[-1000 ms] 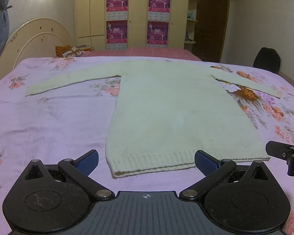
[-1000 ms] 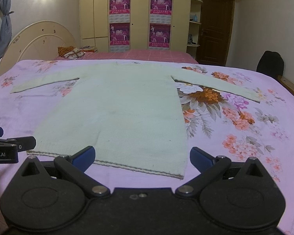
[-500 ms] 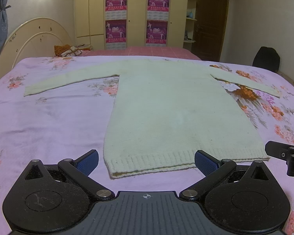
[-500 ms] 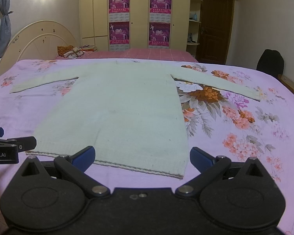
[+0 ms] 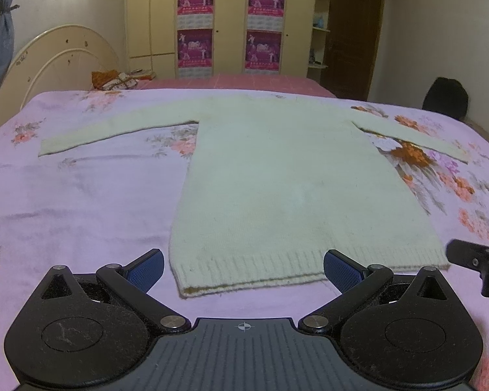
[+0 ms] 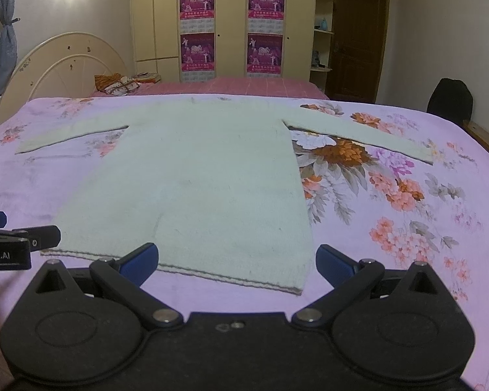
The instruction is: Fold small clothes
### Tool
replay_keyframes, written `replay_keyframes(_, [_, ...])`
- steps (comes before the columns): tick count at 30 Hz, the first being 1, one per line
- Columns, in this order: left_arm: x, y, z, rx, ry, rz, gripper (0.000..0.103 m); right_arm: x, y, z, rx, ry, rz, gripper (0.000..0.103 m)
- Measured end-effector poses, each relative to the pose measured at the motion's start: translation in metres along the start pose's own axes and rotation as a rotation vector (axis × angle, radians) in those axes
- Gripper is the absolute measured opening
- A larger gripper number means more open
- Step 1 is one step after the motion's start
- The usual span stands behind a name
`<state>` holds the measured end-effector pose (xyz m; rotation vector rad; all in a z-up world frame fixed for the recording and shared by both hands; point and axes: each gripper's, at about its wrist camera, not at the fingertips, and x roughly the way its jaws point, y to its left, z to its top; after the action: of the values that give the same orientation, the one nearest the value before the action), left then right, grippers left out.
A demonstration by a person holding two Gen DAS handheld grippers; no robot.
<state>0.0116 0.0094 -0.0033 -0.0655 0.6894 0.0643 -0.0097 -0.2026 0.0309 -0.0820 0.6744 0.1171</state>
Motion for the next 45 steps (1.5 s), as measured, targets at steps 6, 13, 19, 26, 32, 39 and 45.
replay_keyframes(6, [0.025, 0.024, 0.024, -0.108, -0.006, -0.02, 0.103, 0.008, -0.024, 0.01, 0.034, -0.005, -0.042, 0.102])
replay_keyframes(13, [0.064, 0.037, 0.073, -0.101, -0.077, 0.016, 0.103, 0.036, -0.075, 0.042, 0.036, -0.049, -0.175, 0.102])
replay_keyframes(19, [0.114, 0.036, 0.106, -0.038, -0.08, 0.082, 0.103, 0.083, -0.128, 0.077, 0.082, -0.025, -0.167, 0.102])
replay_keyframes(26, [0.184, 0.037, 0.145, -0.003, -0.071, 0.112, 0.103, 0.148, -0.22, 0.111, 0.336, -0.046, -0.125, 0.082])
replay_keyframes(32, [0.248, 0.037, 0.175, -0.017, -0.048, 0.118, 0.103, 0.207, -0.311, 0.105, 0.679, -0.074, -0.146, 0.052])
replay_keyframes(39, [0.293, 0.026, 0.2, 0.008, -0.056, 0.076, 0.103, 0.246, -0.377, 0.077, 0.961, -0.141, -0.178, 0.047])
replay_keyframes(45, [0.323, 0.029, 0.214, -0.038, -0.02, 0.03, 0.103, 0.264, -0.389, 0.086, 0.971, -0.14, -0.205, 0.032])
